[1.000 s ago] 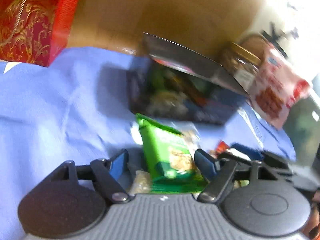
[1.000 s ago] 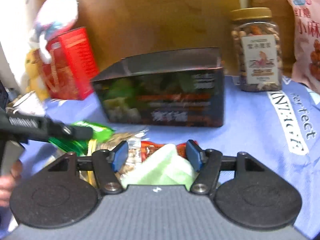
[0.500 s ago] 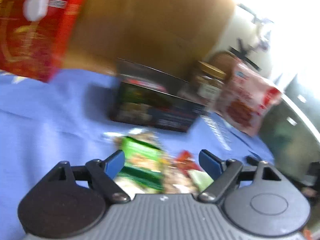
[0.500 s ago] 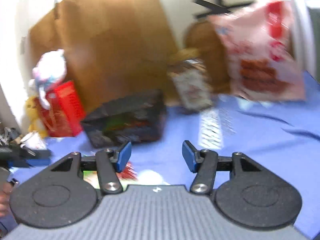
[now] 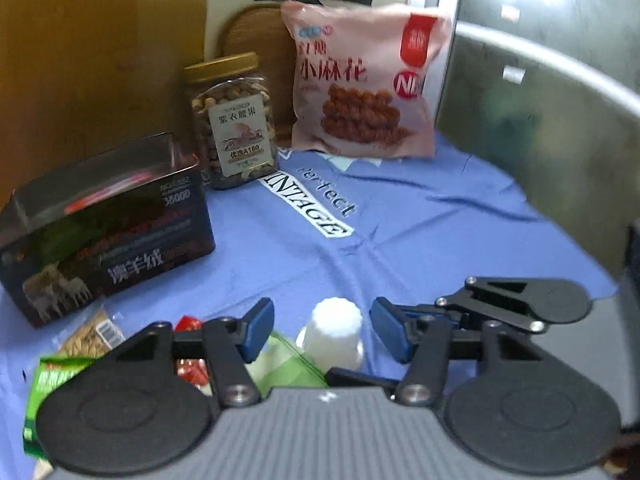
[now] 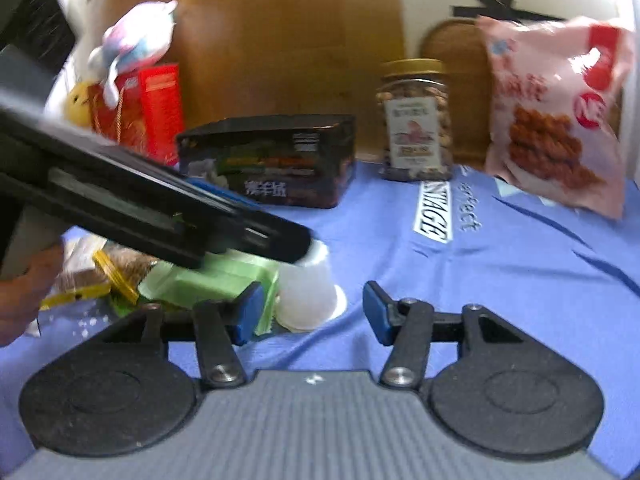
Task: Organize snacks
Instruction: 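Grasp the white cup with the left gripper and drop it into the tin, then grasp the light green packet with the left gripper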
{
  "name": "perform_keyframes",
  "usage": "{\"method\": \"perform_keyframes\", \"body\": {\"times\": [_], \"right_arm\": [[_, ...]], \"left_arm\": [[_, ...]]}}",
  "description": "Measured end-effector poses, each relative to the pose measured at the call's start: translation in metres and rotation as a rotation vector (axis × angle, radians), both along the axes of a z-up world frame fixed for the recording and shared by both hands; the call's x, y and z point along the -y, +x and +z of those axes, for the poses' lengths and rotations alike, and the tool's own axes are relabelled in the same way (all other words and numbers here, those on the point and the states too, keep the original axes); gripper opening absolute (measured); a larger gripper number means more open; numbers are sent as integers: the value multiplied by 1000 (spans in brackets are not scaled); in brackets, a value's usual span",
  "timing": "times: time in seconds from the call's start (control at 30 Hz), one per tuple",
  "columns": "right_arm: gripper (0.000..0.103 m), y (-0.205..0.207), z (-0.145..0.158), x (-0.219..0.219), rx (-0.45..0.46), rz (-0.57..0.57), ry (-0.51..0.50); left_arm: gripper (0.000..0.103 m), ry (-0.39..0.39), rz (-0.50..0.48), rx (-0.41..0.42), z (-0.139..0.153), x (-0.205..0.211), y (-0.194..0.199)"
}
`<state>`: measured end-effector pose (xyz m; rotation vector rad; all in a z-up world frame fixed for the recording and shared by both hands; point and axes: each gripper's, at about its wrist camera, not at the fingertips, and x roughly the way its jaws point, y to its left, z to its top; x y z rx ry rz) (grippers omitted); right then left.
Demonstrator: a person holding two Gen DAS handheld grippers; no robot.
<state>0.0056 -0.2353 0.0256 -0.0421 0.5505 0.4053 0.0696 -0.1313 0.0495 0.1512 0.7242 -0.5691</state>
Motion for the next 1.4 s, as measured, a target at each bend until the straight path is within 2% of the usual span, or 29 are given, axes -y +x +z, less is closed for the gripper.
{"method": "perform_keyframes", "body": {"times": [0.03, 0.1, 0.13, 0.27, 0.43, 0.57, 0.67, 0.8, 0.93, 1.03, 1.17, 1.3, 1.37, 1.4], "right_arm": [[48, 2, 0, 0, 3, 6, -11], [43, 7, -1, -2, 2, 11, -23], [36, 9, -2, -1, -3, 15, -26], [34, 13, -2, -2, -10, 5, -16], [34, 15, 14, -21, 87, 13, -31], [34, 44, 34, -52, 177, 48, -39], [34, 74, 46, -80, 245, 83, -58], [34, 120, 55, -110, 243, 121, -60], [36, 142, 50, -127, 190, 126, -89], [36, 132, 50, -121, 185, 106, -100], [36, 96, 55, -91, 133, 74, 16], [38, 41, 44, -48, 33, 76, 116], [59, 13, 31, -35, -3, 94, 117], [63, 2, 22, -31, -17, 95, 111]], "left_arm": [[55, 17, 3, -2, -4, 2, 1], [41, -2, -6, -46, -10, 2, 5], [34, -30, -16, -73, -11, -1, 8], [34, -58, 5, -65, -2, -9, 6], [34, -82, 61, 6, 28, -32, 21], [34, -132, 150, 39, 56, -71, 52], [34, -198, 223, 18, 69, -104, 85], [34, -243, 295, -16, 66, -130, 122], [34, -247, 340, -76, 47, -139, 139], [35, -243, 343, -61, 45, -145, 126], [35, -285, 343, -42, 52, -161, 92], [35, -302, 284, -80, 46, -162, 43], [35, -304, 240, -113, 36, -155, 18], [35, -308, 224, -129, 32, -152, 6]]}}
